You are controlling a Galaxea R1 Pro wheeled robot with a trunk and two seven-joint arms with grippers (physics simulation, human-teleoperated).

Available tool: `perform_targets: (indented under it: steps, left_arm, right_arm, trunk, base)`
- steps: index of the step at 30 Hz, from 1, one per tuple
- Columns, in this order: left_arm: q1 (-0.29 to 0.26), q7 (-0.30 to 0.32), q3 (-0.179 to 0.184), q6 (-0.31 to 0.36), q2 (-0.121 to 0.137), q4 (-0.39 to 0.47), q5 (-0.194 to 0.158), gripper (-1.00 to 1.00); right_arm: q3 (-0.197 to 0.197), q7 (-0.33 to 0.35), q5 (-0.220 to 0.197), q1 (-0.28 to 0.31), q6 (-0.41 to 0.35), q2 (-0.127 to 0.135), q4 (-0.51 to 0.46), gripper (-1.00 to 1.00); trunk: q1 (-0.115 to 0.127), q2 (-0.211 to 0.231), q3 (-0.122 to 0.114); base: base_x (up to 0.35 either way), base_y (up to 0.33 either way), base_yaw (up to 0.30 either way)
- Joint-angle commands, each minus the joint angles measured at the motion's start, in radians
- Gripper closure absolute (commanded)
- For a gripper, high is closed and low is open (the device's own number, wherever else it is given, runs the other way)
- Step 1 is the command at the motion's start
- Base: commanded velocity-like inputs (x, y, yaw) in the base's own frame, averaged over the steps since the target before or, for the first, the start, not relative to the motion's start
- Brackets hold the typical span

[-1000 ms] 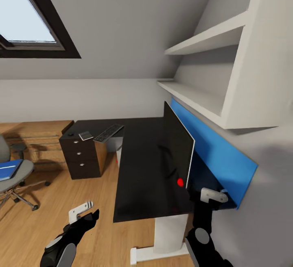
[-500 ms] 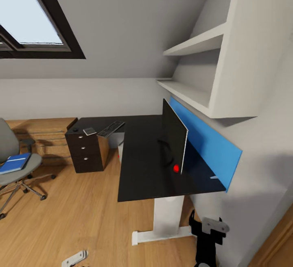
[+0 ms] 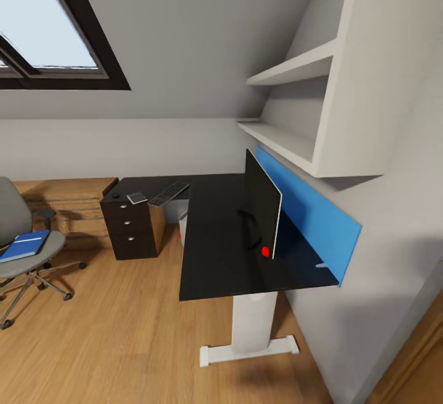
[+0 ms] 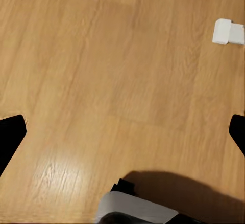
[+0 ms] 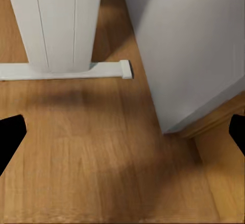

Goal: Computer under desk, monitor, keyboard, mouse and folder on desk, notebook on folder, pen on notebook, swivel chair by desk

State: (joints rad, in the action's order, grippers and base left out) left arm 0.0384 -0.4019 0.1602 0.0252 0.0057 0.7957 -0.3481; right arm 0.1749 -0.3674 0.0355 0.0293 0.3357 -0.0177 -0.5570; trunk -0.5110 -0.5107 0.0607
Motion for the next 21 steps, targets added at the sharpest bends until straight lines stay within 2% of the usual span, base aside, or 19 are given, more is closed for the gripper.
perform_targets:
  steps: [1, 4, 9, 14, 21]
  left_arm:
    - [0.000, -0.007, 0.004, 0.002, -0.003, -0.005, -0.005, -1.00]
    - [0.000, -0.006, 0.002, -0.001, -0.016, -0.050, -0.007, -1.00]
    - [0.000, 0.010, 0.001, 0.000, -0.019, -0.154, -0.008, -1.00]
    - [0.000, 0.015, 0.001, -0.002, -0.022, -0.177, -0.007, -1.00]
    - [0.000, 0.014, 0.003, -0.030, -0.021, -0.183, -0.002, -1.00]
  right_arm:
    - [0.004, 0.000, -0.001, 0.001, 0.007, 0.000, 0.014, -1.00]
    - [0.000, 0.032, -0.023, 0.006, 0.032, -0.001, 0.066, -1.00]
    - [0.004, 0.039, -0.025, 0.010, 0.038, -0.003, 0.068, -1.00]
    - [0.010, 0.091, -0.022, 0.011, 0.045, -0.014, 0.070, -1.00]
    - [0.011, 0.111, -0.018, 0.011, 0.049, -0.024, 0.082, -1.00]
  trunk:
    - [0.003, 0.006, -0.002]
    - [0.015, 0.027, -0.011]
    - [0.034, 0.062, -0.027]
    - [0.053, 0.097, -0.042]
    - [0.053, 0.097, -0.042]
  base:
    - [-0.002, 0.000, 0.000]
    - [0.000, 0.000, 0.000]
    - [0.000, 0.000, 0.000]
    - [0.000, 0.000, 0.000]
    - [0.000, 0.000, 0.052]
